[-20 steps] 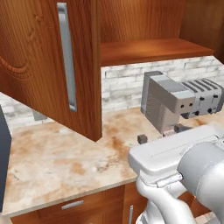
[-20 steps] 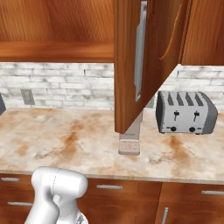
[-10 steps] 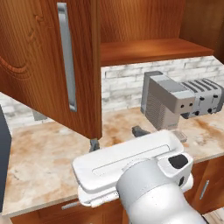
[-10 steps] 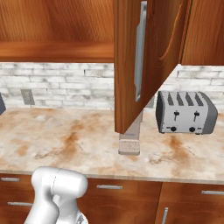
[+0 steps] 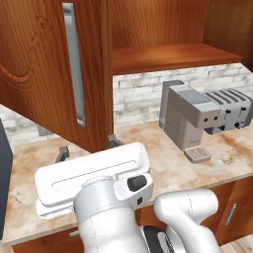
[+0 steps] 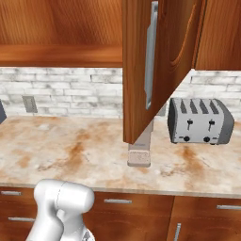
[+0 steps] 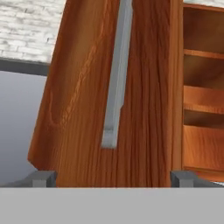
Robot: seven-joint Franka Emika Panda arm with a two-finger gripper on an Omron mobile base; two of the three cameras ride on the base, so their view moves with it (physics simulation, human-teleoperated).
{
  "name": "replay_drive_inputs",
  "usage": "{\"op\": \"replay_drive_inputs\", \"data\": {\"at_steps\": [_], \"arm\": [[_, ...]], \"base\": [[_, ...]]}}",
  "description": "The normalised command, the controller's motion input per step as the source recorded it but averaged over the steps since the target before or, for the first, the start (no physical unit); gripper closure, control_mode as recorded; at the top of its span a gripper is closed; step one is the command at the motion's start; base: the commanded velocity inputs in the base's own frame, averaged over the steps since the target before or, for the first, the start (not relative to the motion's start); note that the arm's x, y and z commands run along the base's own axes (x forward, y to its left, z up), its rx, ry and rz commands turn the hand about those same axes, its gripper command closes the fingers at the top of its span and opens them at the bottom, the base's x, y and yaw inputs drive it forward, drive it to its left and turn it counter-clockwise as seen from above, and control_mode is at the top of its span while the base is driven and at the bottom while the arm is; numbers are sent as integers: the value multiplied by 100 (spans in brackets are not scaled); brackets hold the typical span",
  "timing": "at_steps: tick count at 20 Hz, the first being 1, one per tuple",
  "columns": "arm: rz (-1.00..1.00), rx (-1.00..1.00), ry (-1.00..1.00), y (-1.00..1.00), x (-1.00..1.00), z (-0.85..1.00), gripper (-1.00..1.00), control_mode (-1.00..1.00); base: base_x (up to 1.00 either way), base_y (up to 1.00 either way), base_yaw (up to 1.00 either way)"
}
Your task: Open the cabinet and move the ladle to the pot. Then close the cabinet.
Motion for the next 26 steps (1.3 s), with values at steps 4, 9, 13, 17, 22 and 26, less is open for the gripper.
{"op": "replay_drive_inputs", "data": {"at_steps": [4, 9, 13, 17, 22, 26], "arm": [[-8, -3, -29, 66, 35, -19, -100, -100], [-14, -3, -25, 46, 50, -15, -100, -100], [-26, -2, -15, 1, 73, -1, -100, -100], [-32, -1, -7, -17, 95, 0, -100, -100], [-29, 0, -5, -35, 100, 4, -100, -100], [-23, 0, -2, -59, 100, 11, -100, -100]], "base": [[0, 0, 0], [0, 0, 0], [0, 0, 0], [0, 0, 0], [0, 0, 0], [0, 0, 0]]}}
